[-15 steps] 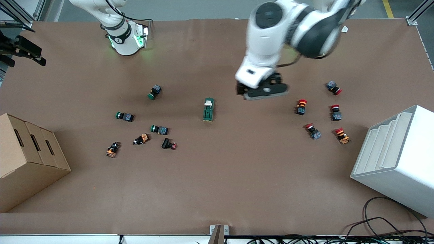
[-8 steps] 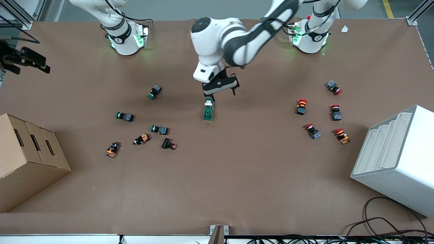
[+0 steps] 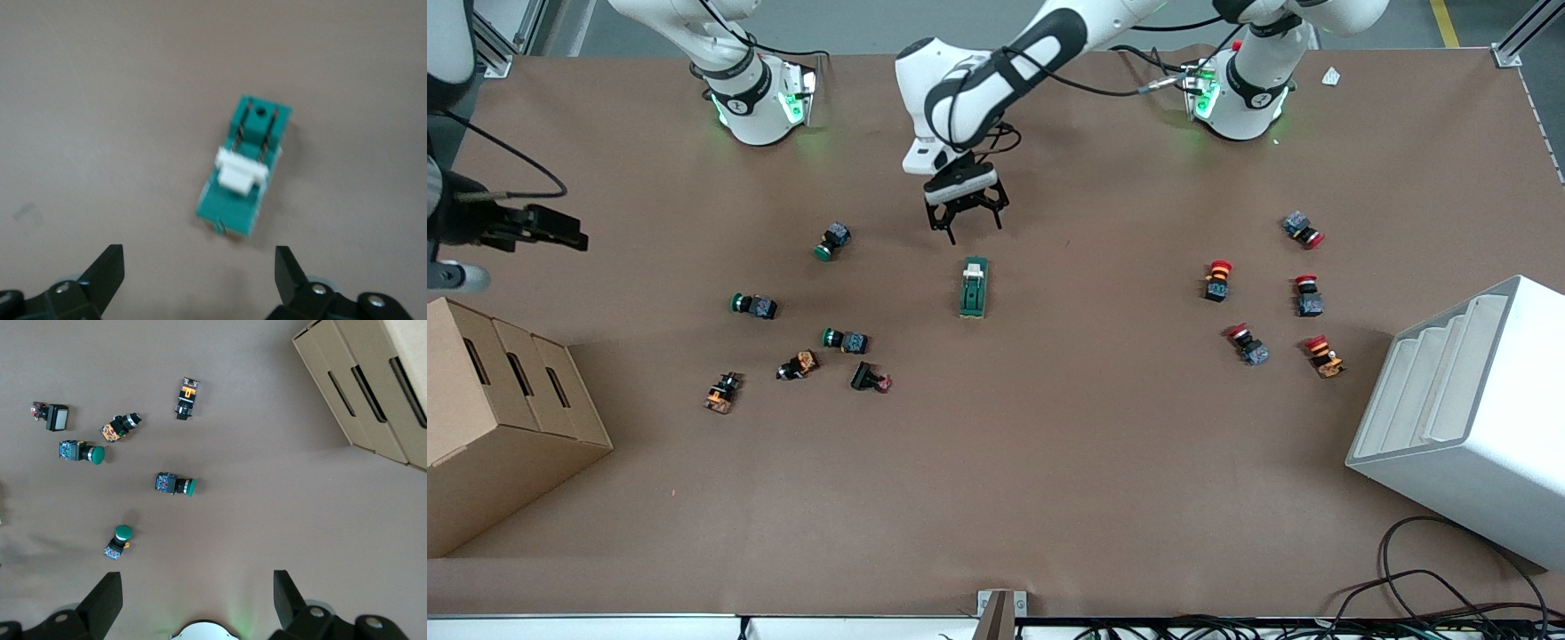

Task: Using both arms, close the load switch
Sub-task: 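Lower the left gripper onto the switch while the right gripper reaches the handle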

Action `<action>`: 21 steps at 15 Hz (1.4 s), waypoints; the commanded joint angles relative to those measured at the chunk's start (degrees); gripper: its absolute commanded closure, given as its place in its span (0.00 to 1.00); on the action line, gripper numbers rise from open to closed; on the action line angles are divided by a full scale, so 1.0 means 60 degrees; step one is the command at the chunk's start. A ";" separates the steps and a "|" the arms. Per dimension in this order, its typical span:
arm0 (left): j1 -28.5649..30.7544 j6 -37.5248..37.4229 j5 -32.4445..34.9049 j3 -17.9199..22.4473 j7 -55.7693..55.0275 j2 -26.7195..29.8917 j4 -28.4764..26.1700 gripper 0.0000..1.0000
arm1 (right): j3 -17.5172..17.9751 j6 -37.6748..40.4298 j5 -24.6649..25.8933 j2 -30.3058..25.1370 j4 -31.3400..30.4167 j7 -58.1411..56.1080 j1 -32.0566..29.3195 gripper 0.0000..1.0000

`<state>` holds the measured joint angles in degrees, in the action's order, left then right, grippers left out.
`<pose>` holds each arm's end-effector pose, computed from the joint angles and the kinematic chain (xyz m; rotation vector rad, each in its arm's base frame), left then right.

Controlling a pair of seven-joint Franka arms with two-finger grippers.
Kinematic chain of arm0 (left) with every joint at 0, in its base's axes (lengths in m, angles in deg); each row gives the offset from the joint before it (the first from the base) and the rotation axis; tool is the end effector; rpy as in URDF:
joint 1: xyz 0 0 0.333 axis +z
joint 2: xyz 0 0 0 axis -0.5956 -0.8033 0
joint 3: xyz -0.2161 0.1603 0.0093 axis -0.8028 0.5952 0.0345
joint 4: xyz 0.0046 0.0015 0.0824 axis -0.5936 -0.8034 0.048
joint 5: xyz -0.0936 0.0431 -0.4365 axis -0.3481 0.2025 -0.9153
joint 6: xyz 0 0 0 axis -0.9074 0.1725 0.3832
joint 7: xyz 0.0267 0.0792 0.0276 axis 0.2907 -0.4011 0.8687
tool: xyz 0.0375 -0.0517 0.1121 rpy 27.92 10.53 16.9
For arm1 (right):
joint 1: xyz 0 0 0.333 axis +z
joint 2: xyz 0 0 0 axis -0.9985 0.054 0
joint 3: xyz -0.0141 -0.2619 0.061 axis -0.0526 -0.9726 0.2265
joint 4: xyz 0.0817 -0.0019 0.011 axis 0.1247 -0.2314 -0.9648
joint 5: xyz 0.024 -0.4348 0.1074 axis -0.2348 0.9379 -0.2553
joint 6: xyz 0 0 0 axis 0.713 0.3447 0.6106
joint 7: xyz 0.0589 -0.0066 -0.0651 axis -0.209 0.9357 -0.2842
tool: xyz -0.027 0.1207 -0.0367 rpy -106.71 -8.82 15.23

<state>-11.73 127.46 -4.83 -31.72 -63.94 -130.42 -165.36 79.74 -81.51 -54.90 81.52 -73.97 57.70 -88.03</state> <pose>0.2152 -0.6307 0.1008 -2.8648 -0.4101 -0.8291 0.6097 -0.0361 0.4921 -3.1130 0.0427 0.3149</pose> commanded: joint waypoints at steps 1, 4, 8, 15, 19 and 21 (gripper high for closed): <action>-0.0272 -0.0011 0.1201 0.0038 -0.1019 -0.0023 -0.0388 0.01 | 0.0177 -0.0019 -0.0483 0.0022 -0.0030 0.1766 0.0127 0.00; -0.0272 -0.0011 0.2769 0.0038 -0.2017 -0.0082 -0.1149 0.01 | 0.0177 -0.0251 -0.0807 0.0067 -0.0380 0.4183 0.1092 0.00; -0.0199 -0.0011 0.4206 0.0111 -0.3159 -0.0096 -0.1679 0.01 | 0.0177 -0.1173 -0.1261 0.0067 -0.1097 0.7684 0.2688 0.00; 0.0196 0.0003 0.6435 0.0126 -0.3601 -0.0228 -0.2251 0.02 | 0.0177 -0.3954 -0.1892 0.0315 -0.2913 1.2068 0.5179 0.00; 0.0328 0.0018 0.7358 0.0126 -0.3558 -0.0783 -0.2003 0.03 | 0.0192 -0.5683 -0.1906 0.1323 -0.3150 1.4103 0.6394 0.00; 0.0299 0.0033 0.7636 0.0126 -0.3557 -0.1018 -0.1797 0.02 | 0.0192 -0.6577 -0.1906 0.1910 -0.3150 1.4882 0.6777 0.00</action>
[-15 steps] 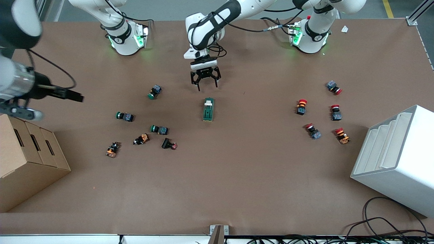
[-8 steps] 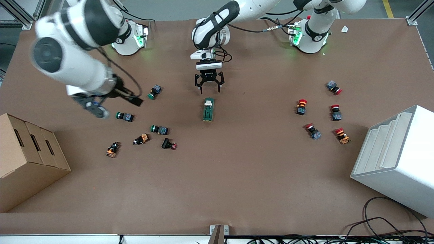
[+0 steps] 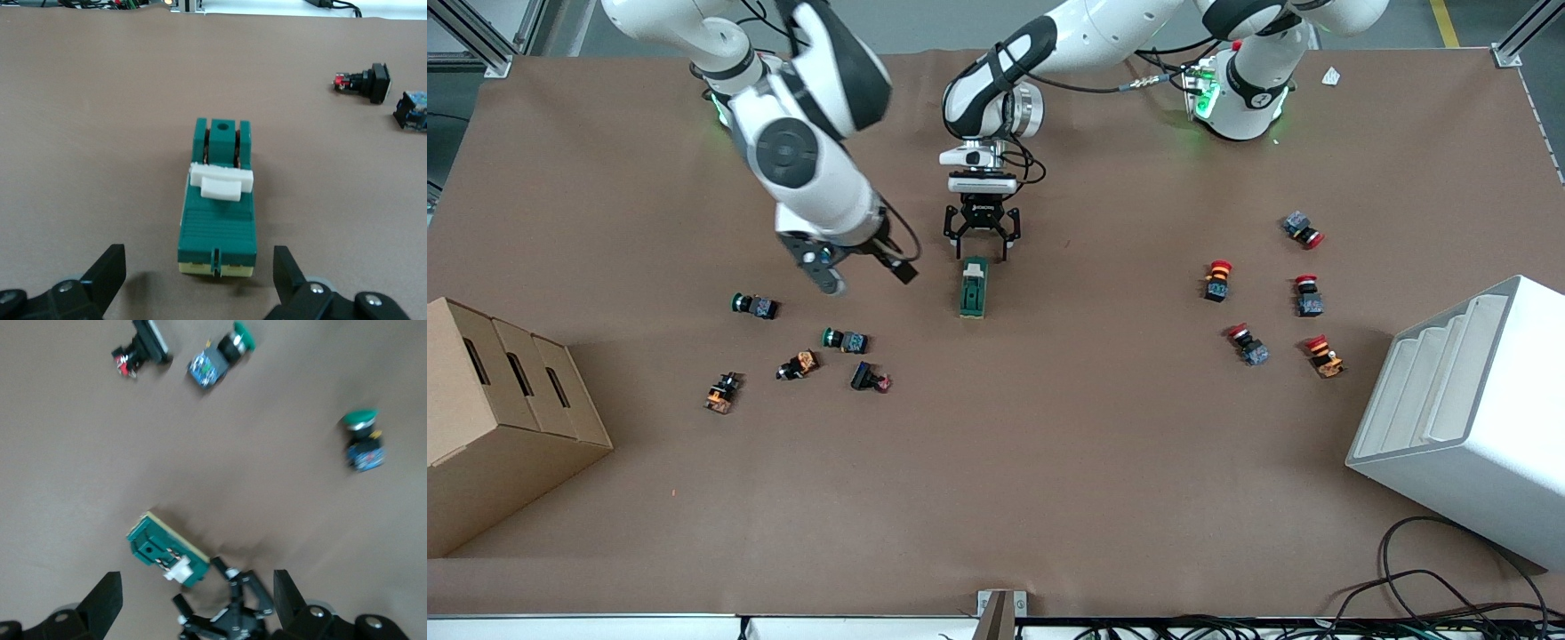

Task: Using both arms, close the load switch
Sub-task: 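Lower the left gripper onto the switch while the right gripper reaches the handle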

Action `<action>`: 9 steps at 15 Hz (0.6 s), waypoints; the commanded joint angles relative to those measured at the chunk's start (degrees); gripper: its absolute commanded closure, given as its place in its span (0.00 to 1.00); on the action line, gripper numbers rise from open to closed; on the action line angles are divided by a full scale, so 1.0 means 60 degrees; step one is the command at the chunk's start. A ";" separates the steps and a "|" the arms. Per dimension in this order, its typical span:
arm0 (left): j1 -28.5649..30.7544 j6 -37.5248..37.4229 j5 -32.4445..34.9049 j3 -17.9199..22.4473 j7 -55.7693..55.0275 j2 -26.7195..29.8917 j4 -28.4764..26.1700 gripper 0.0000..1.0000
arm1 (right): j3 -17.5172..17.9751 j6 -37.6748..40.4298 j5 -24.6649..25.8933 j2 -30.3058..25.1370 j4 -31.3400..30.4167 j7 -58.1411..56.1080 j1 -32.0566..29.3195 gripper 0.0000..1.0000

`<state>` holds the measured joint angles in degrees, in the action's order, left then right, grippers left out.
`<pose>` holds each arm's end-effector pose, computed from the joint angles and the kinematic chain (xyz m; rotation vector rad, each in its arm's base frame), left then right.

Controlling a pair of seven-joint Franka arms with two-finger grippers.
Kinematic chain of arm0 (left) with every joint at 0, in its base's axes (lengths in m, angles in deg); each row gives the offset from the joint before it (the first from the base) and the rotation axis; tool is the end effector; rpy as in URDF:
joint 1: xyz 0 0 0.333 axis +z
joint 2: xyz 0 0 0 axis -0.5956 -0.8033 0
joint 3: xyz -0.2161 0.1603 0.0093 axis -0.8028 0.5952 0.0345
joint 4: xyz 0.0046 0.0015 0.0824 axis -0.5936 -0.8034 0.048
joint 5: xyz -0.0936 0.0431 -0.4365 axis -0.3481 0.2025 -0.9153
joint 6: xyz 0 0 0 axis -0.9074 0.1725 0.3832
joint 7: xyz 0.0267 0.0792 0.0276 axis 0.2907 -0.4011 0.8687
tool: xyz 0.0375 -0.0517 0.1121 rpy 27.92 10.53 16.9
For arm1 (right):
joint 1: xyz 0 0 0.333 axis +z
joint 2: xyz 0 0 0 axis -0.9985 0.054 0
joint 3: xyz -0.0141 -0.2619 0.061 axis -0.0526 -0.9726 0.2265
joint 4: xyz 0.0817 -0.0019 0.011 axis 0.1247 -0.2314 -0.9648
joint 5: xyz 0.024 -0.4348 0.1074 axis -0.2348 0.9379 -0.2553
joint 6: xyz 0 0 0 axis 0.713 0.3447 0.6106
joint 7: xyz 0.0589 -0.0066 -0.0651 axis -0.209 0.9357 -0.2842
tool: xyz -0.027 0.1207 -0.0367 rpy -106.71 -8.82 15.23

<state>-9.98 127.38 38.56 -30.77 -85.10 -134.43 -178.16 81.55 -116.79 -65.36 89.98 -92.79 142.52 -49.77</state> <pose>0.2024 -0.5643 0.0031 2.7192 -0.0307 1.4384 0.5043 0.3903 0.2755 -2.7911 1.3569 0.2633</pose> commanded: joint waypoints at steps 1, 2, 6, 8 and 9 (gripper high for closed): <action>0.0021 0.0046 0.0639 -0.0033 -0.0031 -0.0438 0.0322 0.02 | -0.0110 -0.0963 -0.0161 0.0705 -0.0014 0.0936 0.0503 0.00; 0.0036 0.0046 0.0786 -0.0033 -0.0031 -0.0482 0.0322 0.02 | -0.0110 -0.1285 -0.0161 0.0910 -0.0014 0.1069 0.0548 0.00; -0.0037 0.0046 0.0787 -0.0033 0.0012 -0.0746 0.0469 0.01 | -0.0095 -0.2412 -0.0381 0.1599 0.0001 0.1114 0.0592 0.00; -0.0081 0.0017 0.0787 -0.0033 0.0013 -0.0848 0.0469 0.01 | -0.0066 -0.3028 -0.0381 0.2024 0.0001 0.1099 0.0840 0.00; -0.0124 0.0002 0.0787 -0.0033 -0.0002 -0.0849 0.0469 0.01 | -0.0051 -0.3336 -0.0381 0.2200 0.0001 0.1099 0.0914 0.00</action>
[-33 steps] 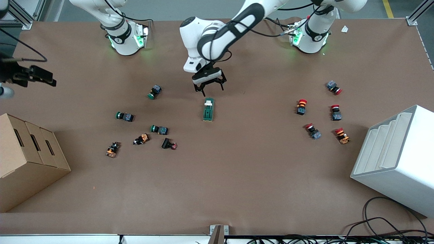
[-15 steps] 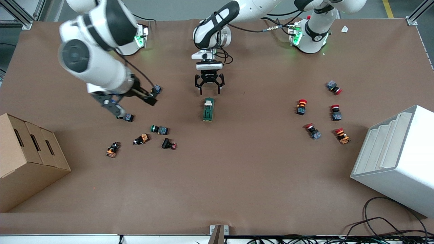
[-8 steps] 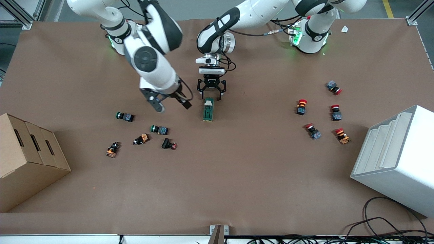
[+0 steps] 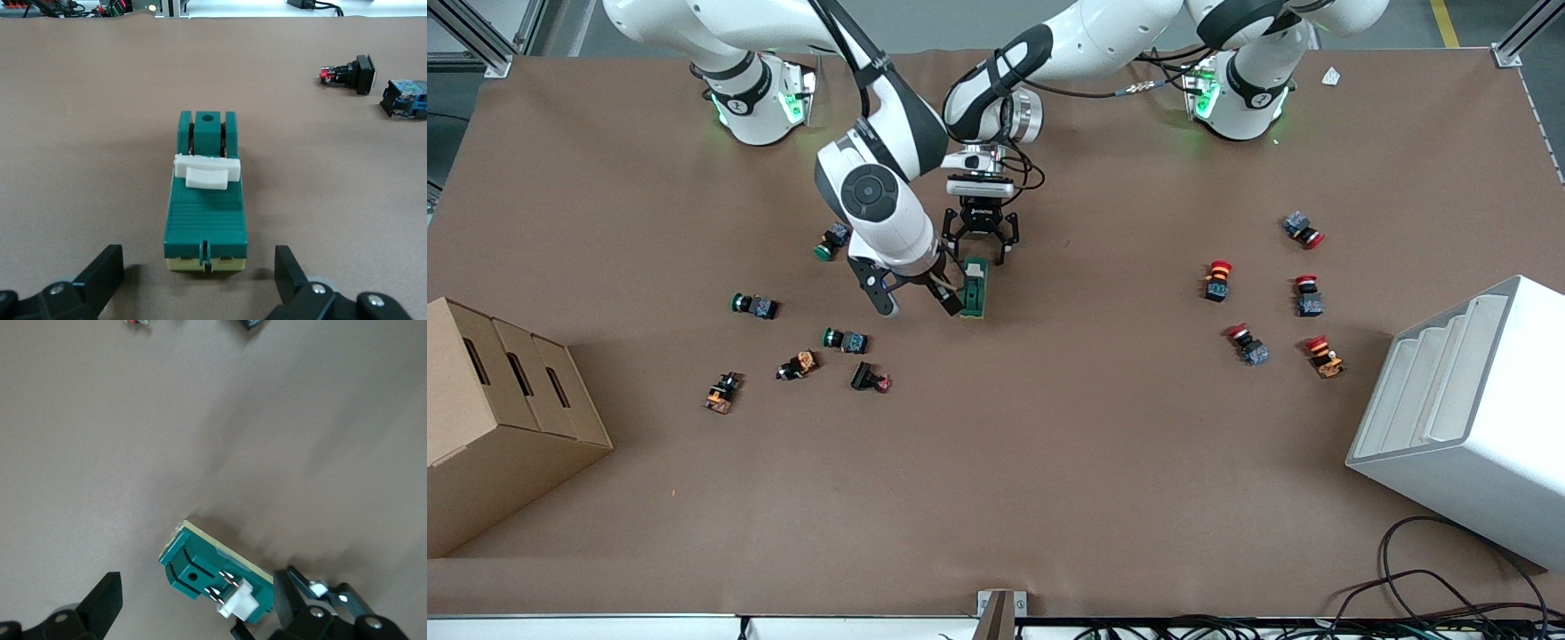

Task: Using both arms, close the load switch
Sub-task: 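Lower the left gripper onto the switch while the right gripper reaches the handle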

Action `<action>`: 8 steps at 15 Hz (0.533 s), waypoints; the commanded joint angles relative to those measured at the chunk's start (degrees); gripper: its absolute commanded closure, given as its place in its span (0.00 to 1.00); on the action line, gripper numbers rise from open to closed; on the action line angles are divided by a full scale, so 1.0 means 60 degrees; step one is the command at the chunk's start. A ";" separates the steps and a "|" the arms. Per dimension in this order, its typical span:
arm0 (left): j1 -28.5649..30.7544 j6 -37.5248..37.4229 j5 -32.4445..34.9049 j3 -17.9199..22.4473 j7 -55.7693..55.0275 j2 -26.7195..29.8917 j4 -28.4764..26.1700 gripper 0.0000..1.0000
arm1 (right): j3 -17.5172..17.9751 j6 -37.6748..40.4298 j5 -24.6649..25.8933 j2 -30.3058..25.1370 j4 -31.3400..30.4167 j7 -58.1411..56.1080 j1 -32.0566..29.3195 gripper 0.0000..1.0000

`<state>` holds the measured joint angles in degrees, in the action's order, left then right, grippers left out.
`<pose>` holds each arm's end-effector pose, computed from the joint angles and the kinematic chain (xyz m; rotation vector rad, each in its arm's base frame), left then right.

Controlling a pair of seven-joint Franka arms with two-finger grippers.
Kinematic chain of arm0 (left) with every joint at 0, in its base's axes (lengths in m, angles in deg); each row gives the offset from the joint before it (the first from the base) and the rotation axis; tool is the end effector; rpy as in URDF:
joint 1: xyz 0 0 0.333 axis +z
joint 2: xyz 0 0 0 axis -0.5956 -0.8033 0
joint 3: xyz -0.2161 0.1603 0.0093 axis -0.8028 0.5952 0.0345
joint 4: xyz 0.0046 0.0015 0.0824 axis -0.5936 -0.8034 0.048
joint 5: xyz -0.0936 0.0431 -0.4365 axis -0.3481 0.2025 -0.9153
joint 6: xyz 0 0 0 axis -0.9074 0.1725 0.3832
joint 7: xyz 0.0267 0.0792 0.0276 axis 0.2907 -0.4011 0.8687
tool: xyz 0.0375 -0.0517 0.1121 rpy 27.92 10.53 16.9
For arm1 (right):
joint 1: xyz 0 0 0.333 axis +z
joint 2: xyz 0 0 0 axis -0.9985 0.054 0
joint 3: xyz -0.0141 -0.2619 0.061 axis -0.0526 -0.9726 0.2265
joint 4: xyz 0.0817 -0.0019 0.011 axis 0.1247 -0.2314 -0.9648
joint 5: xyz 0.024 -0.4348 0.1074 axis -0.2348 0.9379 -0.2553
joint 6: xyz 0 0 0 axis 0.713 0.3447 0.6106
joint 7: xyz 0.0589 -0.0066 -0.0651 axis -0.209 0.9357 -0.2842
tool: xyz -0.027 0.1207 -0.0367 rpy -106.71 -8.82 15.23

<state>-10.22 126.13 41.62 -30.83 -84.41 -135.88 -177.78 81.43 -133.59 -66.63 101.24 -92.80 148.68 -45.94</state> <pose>0.1997 -0.5640 -0.0054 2.6952 -0.1068 1.4791 0.4954 0.4269 0.1729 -2.6719 1.4577 0.1766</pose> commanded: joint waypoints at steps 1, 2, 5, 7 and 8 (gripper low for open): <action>-0.0115 0.0210 0.0263 -0.0022 -0.0145 -0.0623 0.0391 0.01 | -0.0031 -0.0740 -0.0171 0.0441 -0.0013 -0.0028 0.0350 0.00; -0.0115 0.0210 0.0234 -0.0022 -0.0146 -0.0623 0.0391 0.01 | -0.0031 -0.0815 -0.0171 0.0544 -0.0013 -0.0101 0.0423 0.00; -0.0130 0.0210 0.0204 -0.0022 -0.0146 -0.0667 0.0391 0.01 | 0.0056 -0.0992 -0.0171 0.0633 -0.0042 -0.0788 0.0453 0.00; -0.0130 0.0210 0.0189 -0.0022 -0.0146 -0.0667 0.0391 0.01 | 0.0203 -0.1035 -0.0171 0.0633 -0.0129 -0.0907 0.0453 0.00; -0.0115 0.0210 0.0175 -0.0022 -0.0146 -0.0667 0.0391 0.01 | 0.0218 -0.1050 -0.0171 0.0633 -0.0188 -0.1140 0.0453 0.00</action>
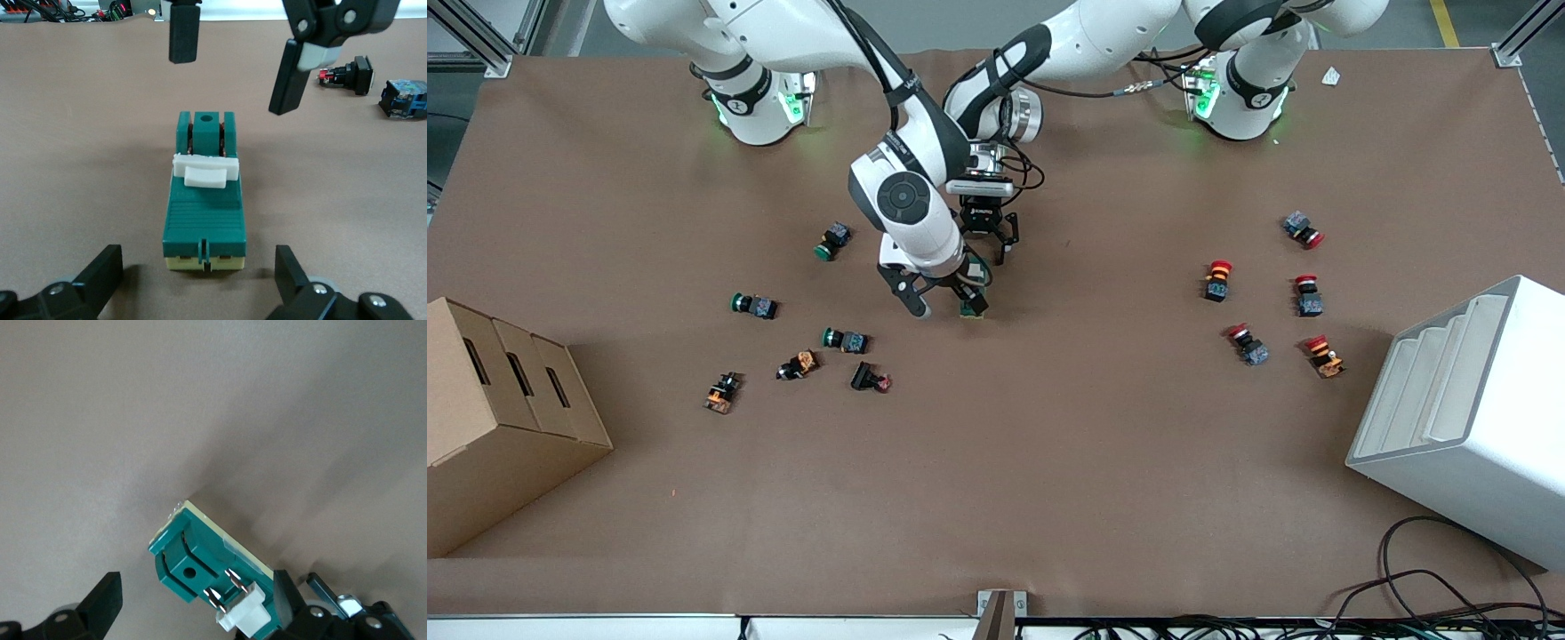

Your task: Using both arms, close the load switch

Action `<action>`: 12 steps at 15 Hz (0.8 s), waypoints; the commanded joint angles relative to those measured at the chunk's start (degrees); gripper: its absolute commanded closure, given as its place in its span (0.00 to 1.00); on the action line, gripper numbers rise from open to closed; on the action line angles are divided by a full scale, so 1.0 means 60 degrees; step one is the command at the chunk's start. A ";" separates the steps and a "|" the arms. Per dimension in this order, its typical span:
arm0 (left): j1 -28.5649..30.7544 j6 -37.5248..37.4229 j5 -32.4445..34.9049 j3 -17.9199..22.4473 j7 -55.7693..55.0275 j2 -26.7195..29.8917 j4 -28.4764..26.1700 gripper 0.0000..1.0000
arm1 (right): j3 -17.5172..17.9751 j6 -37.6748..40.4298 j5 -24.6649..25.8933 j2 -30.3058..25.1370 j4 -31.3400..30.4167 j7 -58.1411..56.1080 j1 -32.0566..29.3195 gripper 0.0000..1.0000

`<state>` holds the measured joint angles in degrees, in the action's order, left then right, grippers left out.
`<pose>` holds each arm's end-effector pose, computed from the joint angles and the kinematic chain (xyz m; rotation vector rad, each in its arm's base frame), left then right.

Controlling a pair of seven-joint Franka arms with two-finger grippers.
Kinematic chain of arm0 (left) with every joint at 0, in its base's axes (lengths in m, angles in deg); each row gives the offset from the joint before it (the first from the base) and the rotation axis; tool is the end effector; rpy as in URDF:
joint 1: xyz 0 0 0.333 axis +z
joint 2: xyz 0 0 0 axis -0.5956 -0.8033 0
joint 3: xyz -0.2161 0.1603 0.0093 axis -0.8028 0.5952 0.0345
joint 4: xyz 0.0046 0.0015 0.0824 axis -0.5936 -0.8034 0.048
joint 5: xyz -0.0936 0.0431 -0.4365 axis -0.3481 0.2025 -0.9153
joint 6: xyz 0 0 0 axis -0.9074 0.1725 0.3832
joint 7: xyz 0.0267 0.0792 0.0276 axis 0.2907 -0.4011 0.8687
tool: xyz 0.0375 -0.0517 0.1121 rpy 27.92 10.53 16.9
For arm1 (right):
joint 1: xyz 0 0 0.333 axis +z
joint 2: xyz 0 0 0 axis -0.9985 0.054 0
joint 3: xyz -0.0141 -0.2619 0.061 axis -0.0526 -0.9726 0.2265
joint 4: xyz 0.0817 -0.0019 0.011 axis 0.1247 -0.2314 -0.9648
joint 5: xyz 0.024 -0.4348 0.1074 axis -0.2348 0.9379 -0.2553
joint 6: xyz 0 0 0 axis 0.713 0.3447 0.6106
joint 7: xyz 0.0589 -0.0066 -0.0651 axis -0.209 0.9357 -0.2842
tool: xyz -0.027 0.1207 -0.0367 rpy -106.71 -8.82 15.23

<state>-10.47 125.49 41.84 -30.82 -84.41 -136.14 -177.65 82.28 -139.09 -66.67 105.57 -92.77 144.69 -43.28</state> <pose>0.1985 -0.5642 -0.0066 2.6909 -0.1114 1.4926 0.4692 0.4531 0.1325 -2.7388 1.2932 0.1528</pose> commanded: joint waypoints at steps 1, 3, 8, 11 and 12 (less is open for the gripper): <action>-0.0072 0.0317 0.0138 -0.0024 -0.0146 -0.0623 0.0369 0.01 | 0.0192 -0.0177 -0.0163 -0.0104 -0.0338 -0.0622 -0.0005 0.00; -0.0072 0.0317 0.0138 -0.0024 -0.0146 -0.0623 0.0369 0.01 | 0.0427 -0.0818 -0.0163 -0.0119 -0.0776 -0.0843 -0.0064 0.00; -0.0072 0.0317 0.0138 -0.0024 -0.0146 -0.0623 0.0355 0.01 | 0.0604 -0.1860 -0.0178 -0.0090 -0.1101 -0.0844 -0.0050 0.00; -0.0072 0.0317 0.0138 -0.0024 -0.0146 -0.0623 0.0354 0.01 | 0.0604 -0.1964 -0.0455 -0.0061 -0.1072 -0.0858 0.0009 0.00; -0.0072 0.0317 0.0138 -0.0024 -0.0146 -0.0623 0.0354 0.01 | 0.0618 -0.2182 -0.0471 -0.0017 -0.1086 -0.0858 0.0024 0.00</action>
<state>-10.48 125.48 41.84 -30.82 -84.41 -136.15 -177.64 85.56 -150.09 -67.27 105.83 -98.24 140.97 -43.27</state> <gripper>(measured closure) 0.004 0.000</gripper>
